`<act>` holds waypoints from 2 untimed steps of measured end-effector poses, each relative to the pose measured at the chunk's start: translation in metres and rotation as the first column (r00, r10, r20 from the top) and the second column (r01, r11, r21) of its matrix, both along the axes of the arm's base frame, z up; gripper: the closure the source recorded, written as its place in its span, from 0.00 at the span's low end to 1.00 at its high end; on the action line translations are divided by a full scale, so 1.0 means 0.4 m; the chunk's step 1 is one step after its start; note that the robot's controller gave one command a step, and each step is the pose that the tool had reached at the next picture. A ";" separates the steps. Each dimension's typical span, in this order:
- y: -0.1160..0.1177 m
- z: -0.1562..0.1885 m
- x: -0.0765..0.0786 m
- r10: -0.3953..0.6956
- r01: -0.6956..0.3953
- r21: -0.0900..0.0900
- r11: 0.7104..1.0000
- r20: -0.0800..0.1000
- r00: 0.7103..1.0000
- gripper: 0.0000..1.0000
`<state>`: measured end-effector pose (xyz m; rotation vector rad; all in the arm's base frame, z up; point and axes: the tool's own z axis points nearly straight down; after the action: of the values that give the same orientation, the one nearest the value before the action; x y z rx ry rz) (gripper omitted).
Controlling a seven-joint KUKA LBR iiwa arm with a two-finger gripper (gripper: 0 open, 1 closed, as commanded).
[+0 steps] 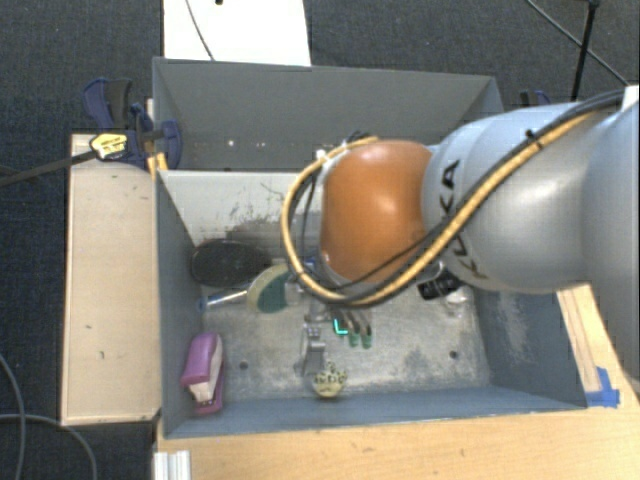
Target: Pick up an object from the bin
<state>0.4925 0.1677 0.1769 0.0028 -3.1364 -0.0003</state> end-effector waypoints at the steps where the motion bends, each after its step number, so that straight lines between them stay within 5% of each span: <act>1: 0.120 -0.197 0.249 0.246 -0.246 0.001 0.969 0.010 0.969 0.00; 2: 0.119 -0.191 0.246 0.241 -0.241 0.001 0.971 0.006 0.971 1.00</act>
Offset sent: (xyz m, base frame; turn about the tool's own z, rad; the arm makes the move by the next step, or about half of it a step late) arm 0.0979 0.0472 -0.0782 -0.2483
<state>0.5908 0.2153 0.1003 0.3835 -3.1184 -0.0025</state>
